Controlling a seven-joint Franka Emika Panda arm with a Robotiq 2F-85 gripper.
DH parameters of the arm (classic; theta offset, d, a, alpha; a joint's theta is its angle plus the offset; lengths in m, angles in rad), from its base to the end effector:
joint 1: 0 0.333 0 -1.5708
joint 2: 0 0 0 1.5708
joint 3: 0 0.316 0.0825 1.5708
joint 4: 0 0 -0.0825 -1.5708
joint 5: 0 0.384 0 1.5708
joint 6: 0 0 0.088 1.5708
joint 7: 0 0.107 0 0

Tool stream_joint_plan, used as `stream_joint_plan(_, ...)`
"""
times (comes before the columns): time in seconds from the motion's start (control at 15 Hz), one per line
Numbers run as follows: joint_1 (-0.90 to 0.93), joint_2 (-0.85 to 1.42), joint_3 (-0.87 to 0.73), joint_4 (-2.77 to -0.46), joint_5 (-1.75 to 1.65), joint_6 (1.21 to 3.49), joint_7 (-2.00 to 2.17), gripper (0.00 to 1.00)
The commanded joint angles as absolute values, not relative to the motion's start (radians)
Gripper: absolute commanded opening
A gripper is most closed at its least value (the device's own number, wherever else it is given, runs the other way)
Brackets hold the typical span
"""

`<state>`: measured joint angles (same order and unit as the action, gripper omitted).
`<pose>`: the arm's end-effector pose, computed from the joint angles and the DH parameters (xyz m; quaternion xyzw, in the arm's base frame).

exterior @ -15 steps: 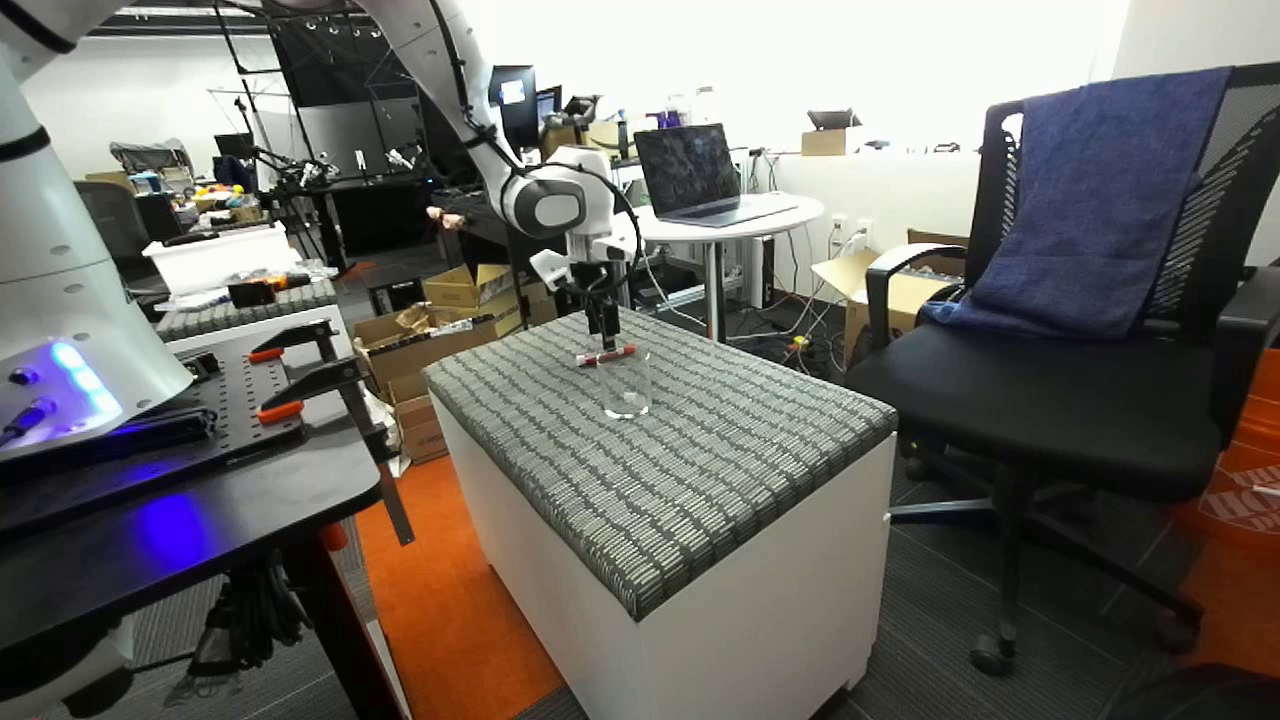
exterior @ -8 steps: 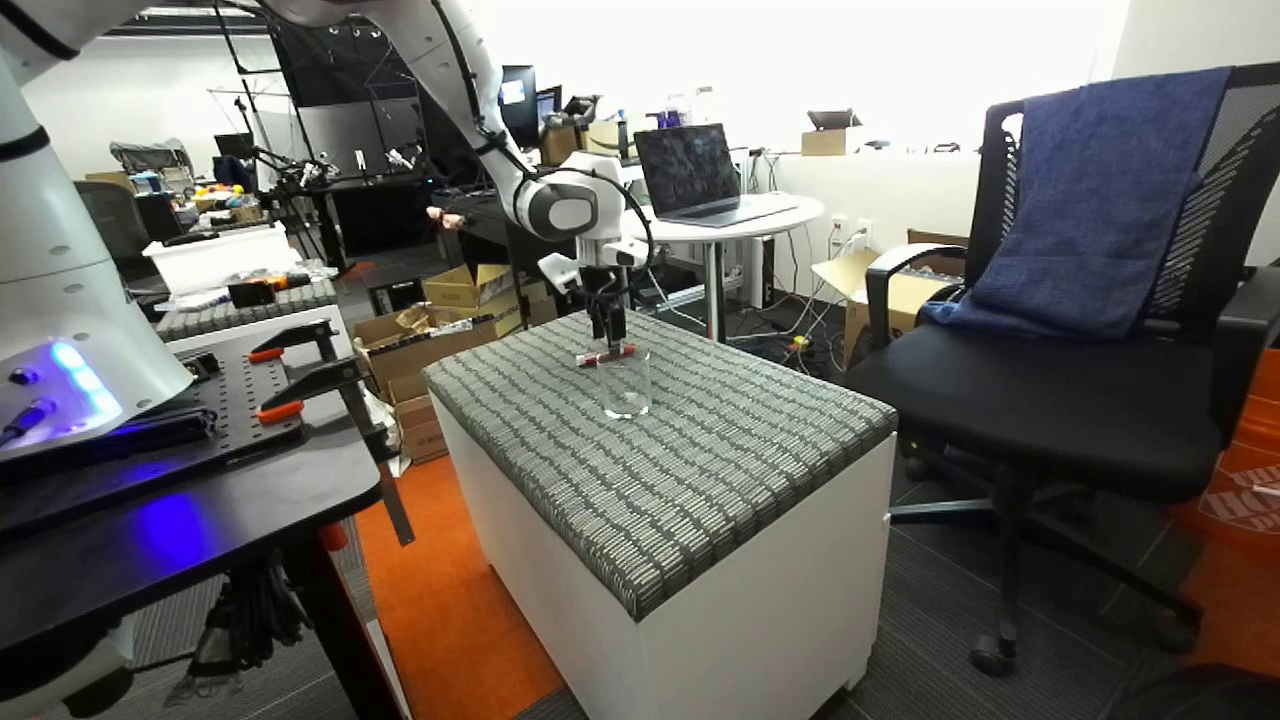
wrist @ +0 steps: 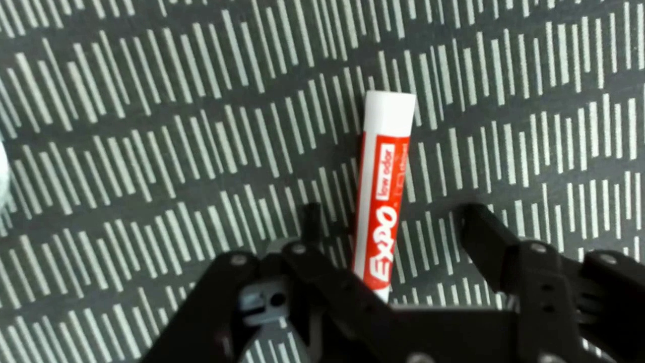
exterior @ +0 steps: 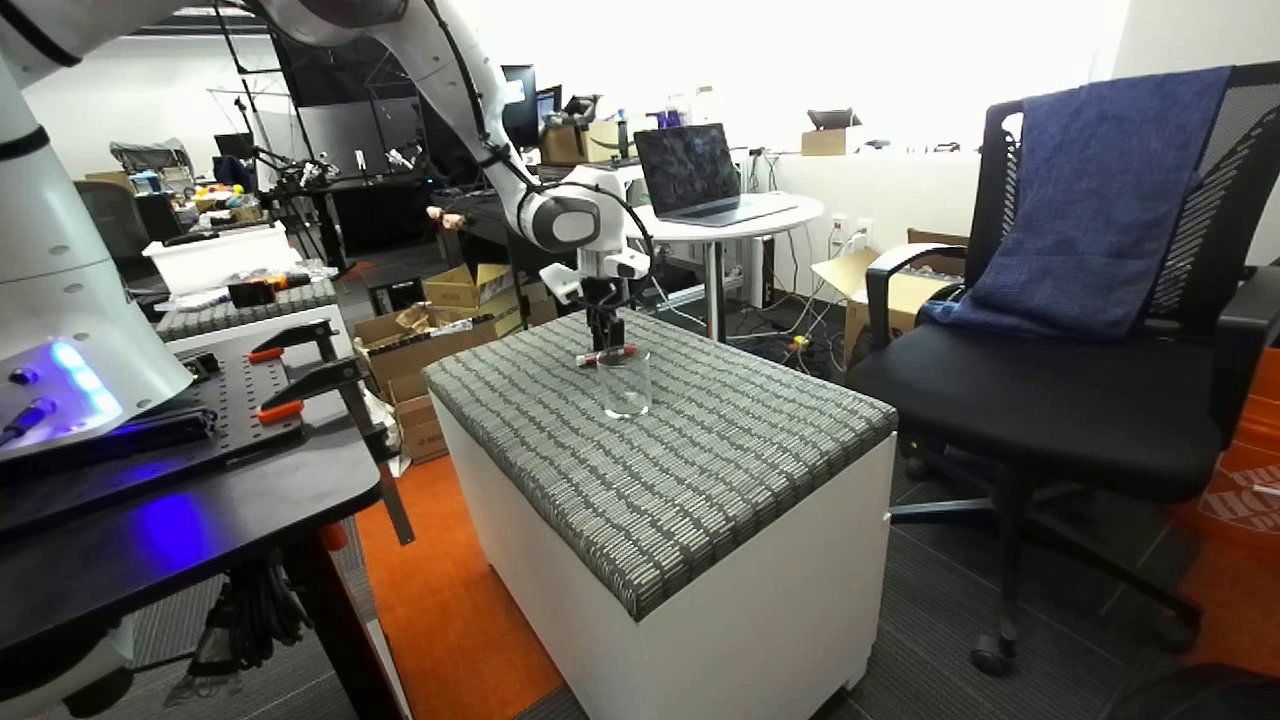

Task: Take the marker from the table and put it in the glass cup

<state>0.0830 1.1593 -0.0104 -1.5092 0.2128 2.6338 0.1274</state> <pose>0.6534 0.0429 -0.0306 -0.9919 0.1179 0.0214 0.0433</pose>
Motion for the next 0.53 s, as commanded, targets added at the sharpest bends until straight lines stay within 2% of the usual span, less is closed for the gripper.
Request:
stream_joint_plan(0.0, 0.069, 1.178, -0.001, -1.466, 0.186, 2.59, 0.153, 0.41)
stream_joint_plan(0.33, 0.079, 1.157, -0.014, -1.486, 0.184, 2.602, 0.167, 0.05)
stream_joint_plan(0.4, 0.085, 1.149, -0.02, -1.497, 0.183, 2.609, 0.174, 0.0)
stream_joint_plan(0.47, 0.094, 1.138, -0.028, -1.513, 0.182, 2.621, 0.185, 0.04)
